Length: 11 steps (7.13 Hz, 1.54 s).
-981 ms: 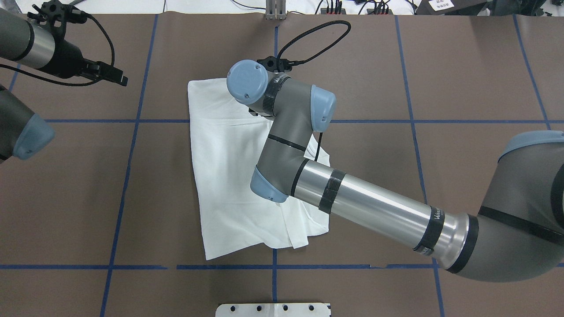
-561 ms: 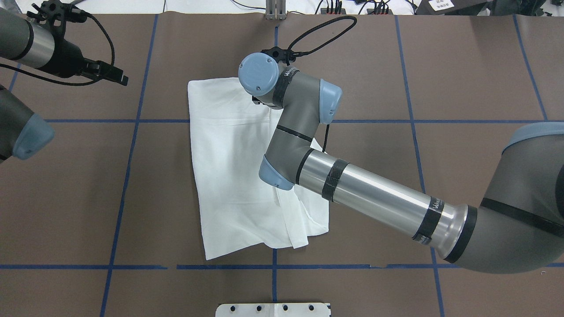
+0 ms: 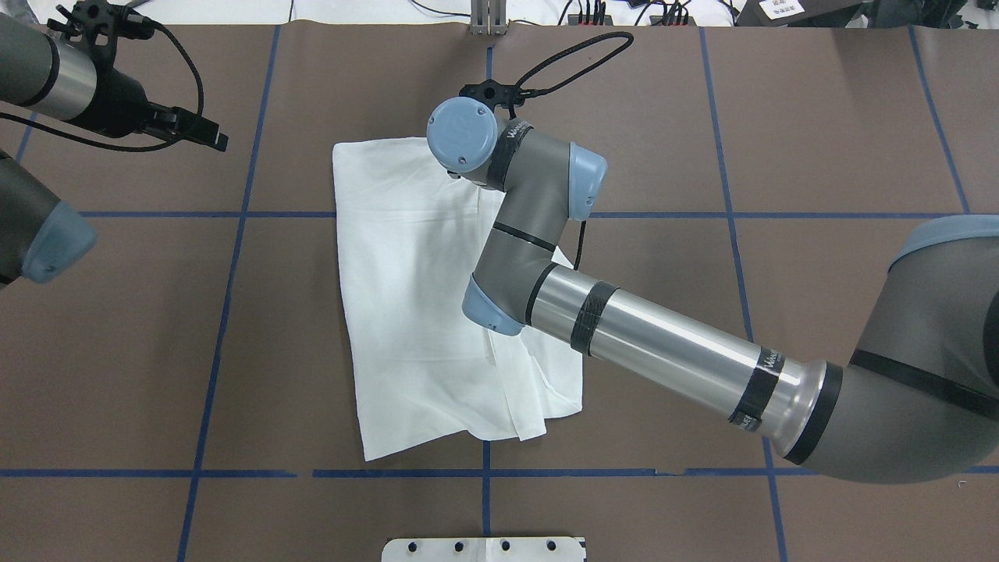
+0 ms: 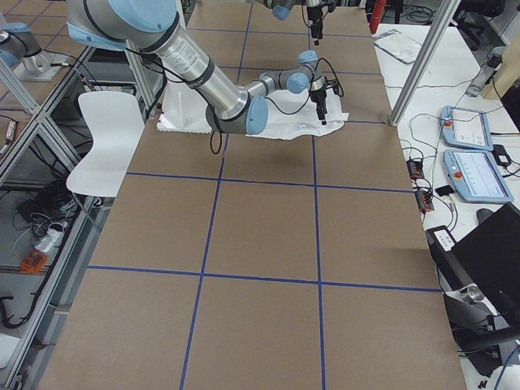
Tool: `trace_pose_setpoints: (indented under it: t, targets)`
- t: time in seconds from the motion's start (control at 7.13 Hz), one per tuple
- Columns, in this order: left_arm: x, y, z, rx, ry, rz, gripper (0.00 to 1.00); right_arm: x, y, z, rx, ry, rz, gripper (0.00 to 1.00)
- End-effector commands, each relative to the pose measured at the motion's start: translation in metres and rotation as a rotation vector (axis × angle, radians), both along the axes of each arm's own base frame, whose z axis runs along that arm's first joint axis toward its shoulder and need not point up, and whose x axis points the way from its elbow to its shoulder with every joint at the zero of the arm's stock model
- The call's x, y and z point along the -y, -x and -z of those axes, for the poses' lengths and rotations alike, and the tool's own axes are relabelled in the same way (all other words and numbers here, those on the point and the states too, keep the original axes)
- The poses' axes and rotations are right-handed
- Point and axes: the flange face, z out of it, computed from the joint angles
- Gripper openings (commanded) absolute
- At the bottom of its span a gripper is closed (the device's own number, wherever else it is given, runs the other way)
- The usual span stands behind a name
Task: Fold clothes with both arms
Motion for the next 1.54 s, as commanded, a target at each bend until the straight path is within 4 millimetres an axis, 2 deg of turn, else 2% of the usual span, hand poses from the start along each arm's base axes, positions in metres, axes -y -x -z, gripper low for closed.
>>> trace_pose_setpoints:
  t: [0.0,0.28,0.42,0.56,0.7,0.98,1.12,1.4]
  targets:
    - [0.000,0.000,0.000,0.000,0.001,0.000,1.00,0.002,0.003,-0.013,-0.024,0.009,-0.002,1.00]
    - [-0.001,0.001,0.002,-0.002,-0.003,0.000,1.00,0.007,-0.003,-0.013,-0.048,0.000,0.029,1.00]
    - [-0.001,0.001,0.003,-0.005,-0.001,0.003,1.00,0.019,-0.021,-0.018,-0.130,0.010,0.089,1.00]
    - [-0.002,-0.002,0.004,-0.016,0.022,0.013,1.00,0.029,-0.049,-0.015,-0.200,0.033,0.159,1.00]
    - [-0.006,-0.005,0.010,-0.023,0.018,0.008,1.00,0.025,-0.065,-0.025,-0.264,0.055,0.203,1.00]
    - [-0.005,-0.006,0.005,-0.019,0.026,0.008,1.00,0.015,-0.089,-0.077,-0.333,0.053,0.259,1.00]
    - [-0.006,-0.006,0.006,-0.020,0.023,0.008,1.00,0.018,-0.097,-0.074,-0.320,0.043,0.269,1.00]
    - [-0.006,-0.006,0.006,-0.020,0.023,0.008,1.00,0.008,-0.099,-0.033,-0.205,0.040,0.249,1.00]
